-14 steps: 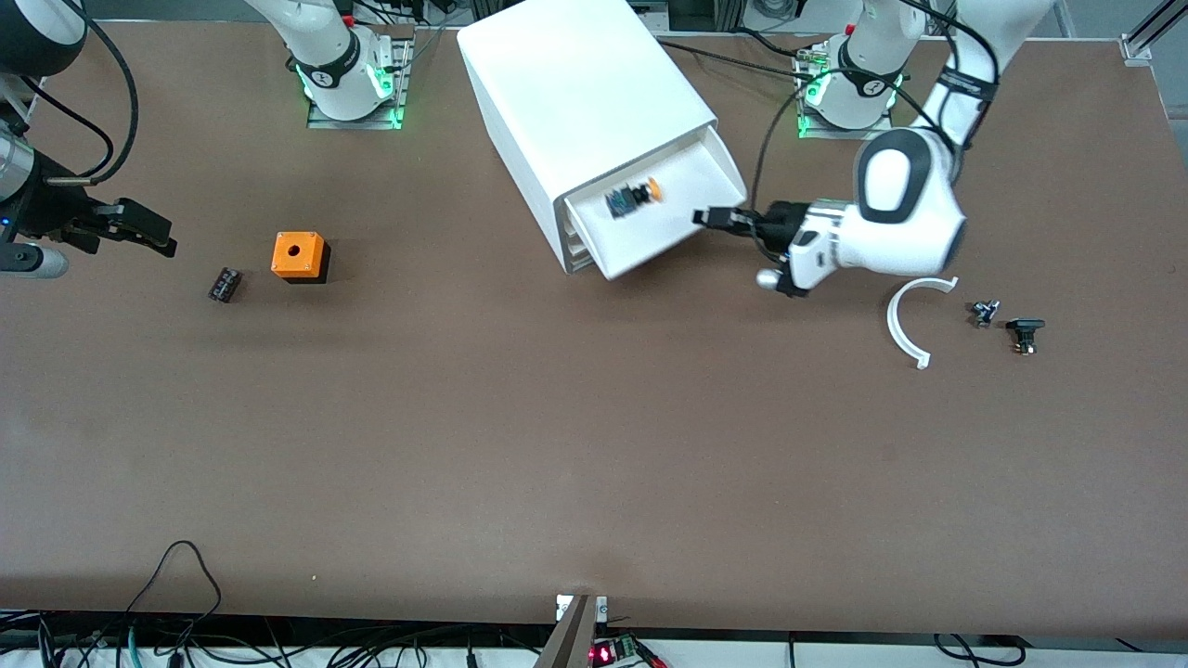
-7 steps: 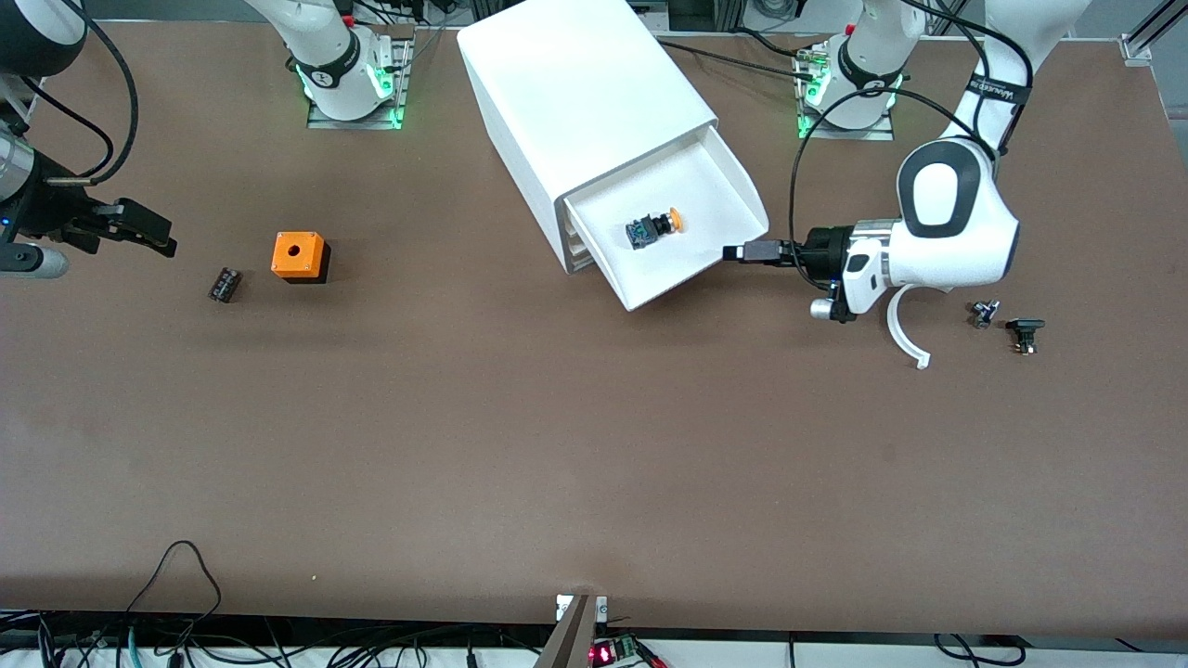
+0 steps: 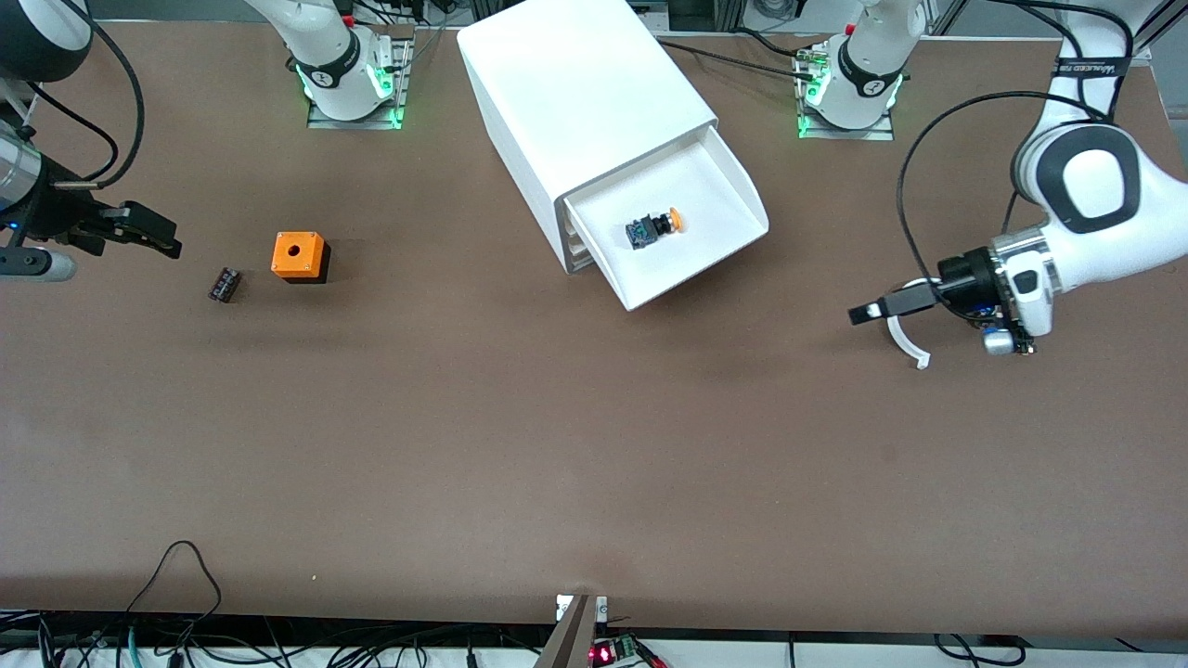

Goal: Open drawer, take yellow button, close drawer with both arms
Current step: 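Pull the drawer open with the left gripper while the right gripper reaches in, then lower the right gripper into the drawer over the yellow push button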

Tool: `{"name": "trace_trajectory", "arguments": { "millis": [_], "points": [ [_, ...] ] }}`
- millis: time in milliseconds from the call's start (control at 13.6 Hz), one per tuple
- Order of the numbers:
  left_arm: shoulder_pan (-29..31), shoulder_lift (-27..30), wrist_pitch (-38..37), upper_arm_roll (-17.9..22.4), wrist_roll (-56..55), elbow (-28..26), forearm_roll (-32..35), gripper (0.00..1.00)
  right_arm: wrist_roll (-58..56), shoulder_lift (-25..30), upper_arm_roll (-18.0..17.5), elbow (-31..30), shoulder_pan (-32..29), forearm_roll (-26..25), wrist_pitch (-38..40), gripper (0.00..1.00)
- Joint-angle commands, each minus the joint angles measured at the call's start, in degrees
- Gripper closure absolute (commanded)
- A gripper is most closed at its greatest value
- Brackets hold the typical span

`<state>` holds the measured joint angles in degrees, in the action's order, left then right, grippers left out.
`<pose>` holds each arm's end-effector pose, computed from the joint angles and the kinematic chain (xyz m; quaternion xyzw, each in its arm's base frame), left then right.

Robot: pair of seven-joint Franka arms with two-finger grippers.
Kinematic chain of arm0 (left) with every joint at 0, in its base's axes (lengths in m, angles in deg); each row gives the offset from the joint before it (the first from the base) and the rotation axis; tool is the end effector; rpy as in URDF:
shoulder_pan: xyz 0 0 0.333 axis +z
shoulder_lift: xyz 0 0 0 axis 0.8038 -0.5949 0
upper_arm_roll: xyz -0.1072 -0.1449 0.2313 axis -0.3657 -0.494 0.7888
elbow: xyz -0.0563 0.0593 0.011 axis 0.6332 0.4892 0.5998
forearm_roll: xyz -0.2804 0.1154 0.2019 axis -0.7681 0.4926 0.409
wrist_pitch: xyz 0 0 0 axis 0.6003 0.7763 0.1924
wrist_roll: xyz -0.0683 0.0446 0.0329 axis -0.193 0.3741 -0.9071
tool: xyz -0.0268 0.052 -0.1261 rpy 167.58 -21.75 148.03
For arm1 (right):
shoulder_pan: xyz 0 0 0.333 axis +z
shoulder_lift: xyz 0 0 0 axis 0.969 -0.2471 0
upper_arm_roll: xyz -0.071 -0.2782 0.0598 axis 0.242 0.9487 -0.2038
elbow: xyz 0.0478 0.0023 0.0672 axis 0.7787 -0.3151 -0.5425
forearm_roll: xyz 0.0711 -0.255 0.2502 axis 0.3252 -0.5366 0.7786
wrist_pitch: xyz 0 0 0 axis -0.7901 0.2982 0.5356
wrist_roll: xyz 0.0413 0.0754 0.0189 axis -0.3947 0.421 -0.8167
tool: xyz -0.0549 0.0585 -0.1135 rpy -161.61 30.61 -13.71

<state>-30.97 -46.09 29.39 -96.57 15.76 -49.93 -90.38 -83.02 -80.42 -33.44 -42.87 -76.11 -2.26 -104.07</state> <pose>0.5489 -0.0385 0.3545 0.8683 0.1851 -0.0037 0.4601 0.5376 -0.0082 0.5059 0.9996 -0.0111 -0.0255 0.0090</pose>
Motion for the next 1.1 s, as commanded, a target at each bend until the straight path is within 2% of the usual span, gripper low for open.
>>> {"name": "trace_trajectory", "arguments": {
  "millis": [0,147,293,440,733,879,1026],
  "points": [
    [-0.6,2.6,-1.2,1.6,-1.1,2.4,5.9,0.0,-1.1,-1.7,-0.5,1.1,0.7,0.7,0.8,0.0],
    [-0.6,3.1,-6.4,4.0,-1.3,8.4,17.4,0.0,-1.0,-2.0,-0.5,1.4,3.9,2.2,0.7,0.0],
    [-0.6,3.4,-10.9,4.9,-1.5,14.1,27.8,0.0,-1.2,-4.0,-0.5,3.3,10.4,2.2,0.1,0.0],
    [-1.7,5.0,-14.0,5.7,-4.5,17.3,35.4,0.0,-1.1,-6.2,-0.5,5.5,17.1,2.4,-0.5,0.0],
    [-8.4,11.8,-17.1,5.6,-17.8,17.7,51.6,0.0,-1.2,-10.8,-3.0,9.5,29.3,4.4,-4.9,0.0],
    [-11.1,13.5,-18.5,4.8,-24.5,17.7,58.6,0.0,-3.7,-15.4,-3.9,14.1,34.0,4.1,-8.4,0.0],
    [-11.8,14.0,-19.0,4.8,-26.1,17.7,60.7,0.0,-12.1,-22.0,-5.5,21.9,35.1,4.4,-10.6,0.0]
  ]
}}
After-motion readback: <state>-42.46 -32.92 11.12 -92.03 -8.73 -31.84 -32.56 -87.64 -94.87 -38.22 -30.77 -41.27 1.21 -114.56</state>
